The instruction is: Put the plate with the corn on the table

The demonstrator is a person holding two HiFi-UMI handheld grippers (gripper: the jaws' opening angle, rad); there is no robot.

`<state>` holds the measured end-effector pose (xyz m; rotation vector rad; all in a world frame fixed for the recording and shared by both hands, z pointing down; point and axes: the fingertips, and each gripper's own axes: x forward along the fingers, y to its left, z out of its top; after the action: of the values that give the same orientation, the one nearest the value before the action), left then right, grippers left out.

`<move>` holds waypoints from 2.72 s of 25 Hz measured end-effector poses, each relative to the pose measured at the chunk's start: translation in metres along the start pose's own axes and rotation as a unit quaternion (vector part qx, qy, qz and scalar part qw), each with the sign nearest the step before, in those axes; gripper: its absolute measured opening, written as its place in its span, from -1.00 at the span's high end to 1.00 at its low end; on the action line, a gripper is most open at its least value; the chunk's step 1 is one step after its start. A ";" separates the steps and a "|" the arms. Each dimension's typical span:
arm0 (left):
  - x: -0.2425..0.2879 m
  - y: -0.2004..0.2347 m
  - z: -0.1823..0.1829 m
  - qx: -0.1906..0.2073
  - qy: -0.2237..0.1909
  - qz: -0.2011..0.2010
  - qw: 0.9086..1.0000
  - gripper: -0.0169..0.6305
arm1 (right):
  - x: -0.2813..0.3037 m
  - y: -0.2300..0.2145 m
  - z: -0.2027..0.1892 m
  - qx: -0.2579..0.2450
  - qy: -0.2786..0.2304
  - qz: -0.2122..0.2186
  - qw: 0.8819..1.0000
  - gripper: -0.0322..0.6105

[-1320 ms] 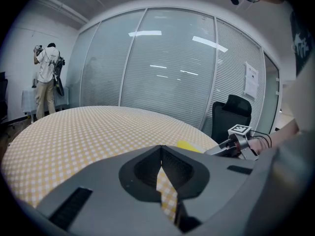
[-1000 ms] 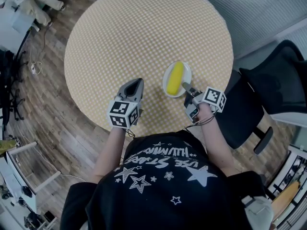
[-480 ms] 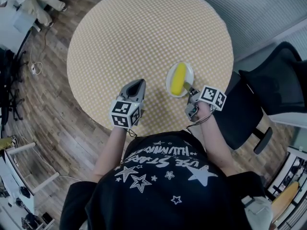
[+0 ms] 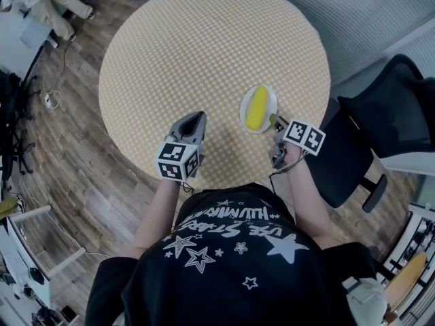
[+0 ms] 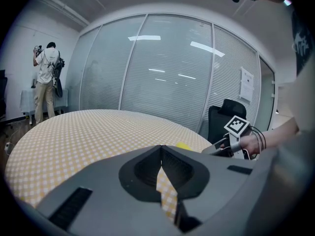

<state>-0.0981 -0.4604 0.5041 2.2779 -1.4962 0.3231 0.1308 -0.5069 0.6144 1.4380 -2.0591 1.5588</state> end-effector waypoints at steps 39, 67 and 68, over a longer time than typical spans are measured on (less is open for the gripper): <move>-0.165 -0.057 -0.048 0.043 -0.024 -0.156 0.987 0.93 | -0.184 0.103 -0.181 -0.021 -0.161 0.081 0.983 0.72; -0.256 -0.163 -0.071 0.044 -0.062 -0.067 0.995 0.93 | -0.284 0.087 -0.213 -0.106 -0.123 0.171 0.972 0.72; -0.260 -0.167 -0.072 0.044 -0.065 -0.063 0.995 0.93 | -0.288 0.086 -0.217 -0.112 -0.121 0.173 0.971 0.72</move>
<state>-0.0479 -0.1550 0.4320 2.4931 -1.4152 0.2099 0.1300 -0.1654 0.4693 1.2944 -2.6500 1.2490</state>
